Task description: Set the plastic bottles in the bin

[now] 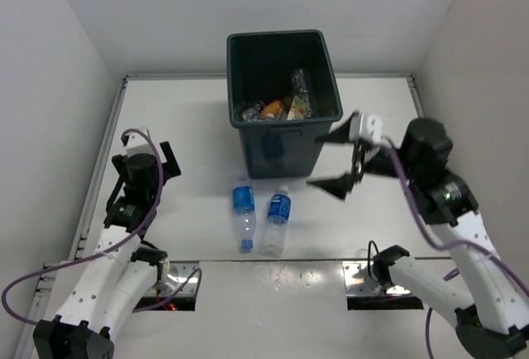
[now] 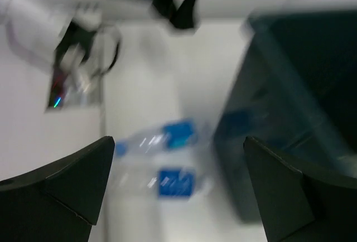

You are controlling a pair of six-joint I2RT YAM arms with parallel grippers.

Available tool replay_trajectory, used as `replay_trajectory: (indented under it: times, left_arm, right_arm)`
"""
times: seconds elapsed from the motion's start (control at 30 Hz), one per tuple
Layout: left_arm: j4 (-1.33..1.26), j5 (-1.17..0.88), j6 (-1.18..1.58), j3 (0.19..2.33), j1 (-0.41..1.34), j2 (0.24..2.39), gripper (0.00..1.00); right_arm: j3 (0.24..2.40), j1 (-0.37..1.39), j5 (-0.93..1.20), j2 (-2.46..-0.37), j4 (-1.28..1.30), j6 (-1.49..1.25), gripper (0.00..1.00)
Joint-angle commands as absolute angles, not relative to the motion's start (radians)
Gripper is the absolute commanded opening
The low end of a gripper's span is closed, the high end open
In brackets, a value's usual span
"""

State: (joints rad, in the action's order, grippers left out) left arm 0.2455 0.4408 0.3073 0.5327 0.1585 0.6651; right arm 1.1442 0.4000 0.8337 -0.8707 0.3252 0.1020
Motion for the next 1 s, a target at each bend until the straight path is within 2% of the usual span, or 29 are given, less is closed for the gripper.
replay_trajectory:
  times: [0.0, 0.13, 0.27, 0.3, 0.4, 0.8, 0.97]
  left_arm:
    - [0.215, 0.436, 0.299, 0.529, 0.169, 0.644, 1.0]
    - [0.215, 0.436, 0.299, 0.529, 0.178, 0.635, 1.0]
    - [0.215, 0.436, 0.299, 0.529, 0.178, 0.635, 1.0]
    - [0.215, 0.445, 0.299, 0.529, 0.178, 0.626, 1.0]
    - [0.215, 0.454, 0.299, 0.529, 0.178, 0.626, 1.0]
    - [0.224, 0.472, 0.308, 0.529, 0.178, 0.614, 1.0]
    - [0.224, 0.472, 0.308, 0.529, 0.178, 0.624, 1.0]
  right_arm:
    - [0.99, 0.434, 0.955, -0.77, 0.69, 0.405, 1.0]
    - [0.826, 0.433, 0.953, -0.721, 0.762, 0.422, 1.0]
    - [0.703, 0.385, 0.827, -0.768, 0.568, 0.14, 1.0]
    - [0.659, 0.356, 0.827, -0.769, 0.499, 0.027, 1.0]
    - [0.602, 0.282, 0.842, -0.778, 0.474, -0.068, 1.0]
    - [0.549, 0.379, 0.822, -0.917, 0.43, -0.196, 1.0]
    - [0.549, 0.443, 0.713, -1.018, 0.387, -0.262, 1.0]
